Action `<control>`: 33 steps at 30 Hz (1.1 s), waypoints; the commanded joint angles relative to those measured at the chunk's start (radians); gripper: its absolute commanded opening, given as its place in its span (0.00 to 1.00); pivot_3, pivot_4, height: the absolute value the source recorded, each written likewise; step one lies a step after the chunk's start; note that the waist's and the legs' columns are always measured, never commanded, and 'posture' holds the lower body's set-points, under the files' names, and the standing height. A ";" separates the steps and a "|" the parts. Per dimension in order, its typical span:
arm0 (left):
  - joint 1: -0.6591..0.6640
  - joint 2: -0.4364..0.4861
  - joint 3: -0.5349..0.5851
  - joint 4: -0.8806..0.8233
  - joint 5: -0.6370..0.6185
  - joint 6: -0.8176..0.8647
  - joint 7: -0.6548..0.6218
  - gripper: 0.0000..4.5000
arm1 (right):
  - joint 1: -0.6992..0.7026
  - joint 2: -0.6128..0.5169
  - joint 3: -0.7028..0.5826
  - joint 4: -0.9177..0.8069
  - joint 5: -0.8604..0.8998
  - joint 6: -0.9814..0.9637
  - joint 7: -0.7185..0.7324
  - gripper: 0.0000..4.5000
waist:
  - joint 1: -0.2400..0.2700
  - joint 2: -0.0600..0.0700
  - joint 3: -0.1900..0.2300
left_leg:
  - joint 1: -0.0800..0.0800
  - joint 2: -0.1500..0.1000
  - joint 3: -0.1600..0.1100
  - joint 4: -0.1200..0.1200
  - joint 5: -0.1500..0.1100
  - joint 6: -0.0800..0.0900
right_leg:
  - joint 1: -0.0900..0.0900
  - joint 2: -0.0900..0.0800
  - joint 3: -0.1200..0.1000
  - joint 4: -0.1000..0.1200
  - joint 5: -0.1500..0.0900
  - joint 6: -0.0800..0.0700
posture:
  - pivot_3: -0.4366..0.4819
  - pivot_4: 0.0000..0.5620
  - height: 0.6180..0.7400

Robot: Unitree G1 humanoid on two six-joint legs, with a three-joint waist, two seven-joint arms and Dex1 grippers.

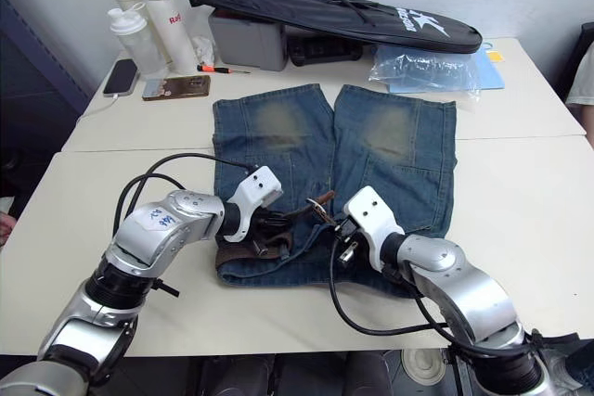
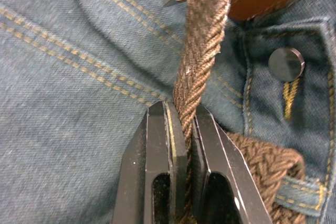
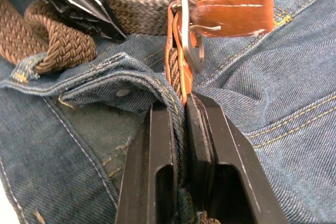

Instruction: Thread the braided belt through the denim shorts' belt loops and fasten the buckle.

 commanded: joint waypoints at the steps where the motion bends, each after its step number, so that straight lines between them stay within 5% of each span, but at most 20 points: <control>1: -0.039 -0.029 -0.025 0.014 0.013 -0.042 -0.015 0.00 | -0.016 -0.026 0.055 -0.048 0.005 -0.056 0.064 0.01 | 0.001 0.000 0.000 | 0.000 0.000 0.000 0.000 0.000 0.000 | 0.000 0.000 0.000 0.000 0.000 0.000 | 0.48 0.27 1.00; 9: -0.112 -0.129 -0.004 0.083 0.016 -0.052 -0.009 0.00 | -0.013 -0.089 0.085 -0.042 -0.014 -0.123 0.145 0.01 | 0.004 -0.002 0.001 | 0.000 0.000 0.001 0.001 0.000 0.001 | 0.000 0.000 0.001 -0.001 0.000 0.001 | 0.48 0.27 1.00; 20: -0.096 -0.150 -0.027 0.054 0.021 -0.044 -0.013 0.00 | -0.024 -0.123 0.062 -0.019 -0.022 -0.134 0.194 0.01 | 0.003 -0.003 0.001 | -0.001 0.000 0.002 0.003 -0.001 0.000 | 0.000 0.001 0.002 -0.001 0.001 0.001 | 0.48 0.27 1.00; 30: -0.092 -0.114 -0.025 0.071 0.031 -0.067 -0.035 0.00 | -0.081 -0.293 -0.153 -0.124 0.182 -0.017 0.362 0.99 | 0.017 -0.004 0.002 | -0.001 0.000 0.003 0.005 -0.002 0.001 | 0.000 0.001 0.002 -0.002 0.001 0.002 | 0.48 0.27 1.00; 33: -0.093 -0.114 -0.025 0.075 0.033 -0.071 -0.037 0.00 | -0.118 -0.363 -0.218 -0.117 0.246 0.015 0.417 0.99 | 0.023 -0.004 0.002 | -0.001 0.000 0.003 0.006 -0.003 0.001 | 0.000 0.001 0.002 -0.005 0.001 0.002 | 0.48 0.27 1.00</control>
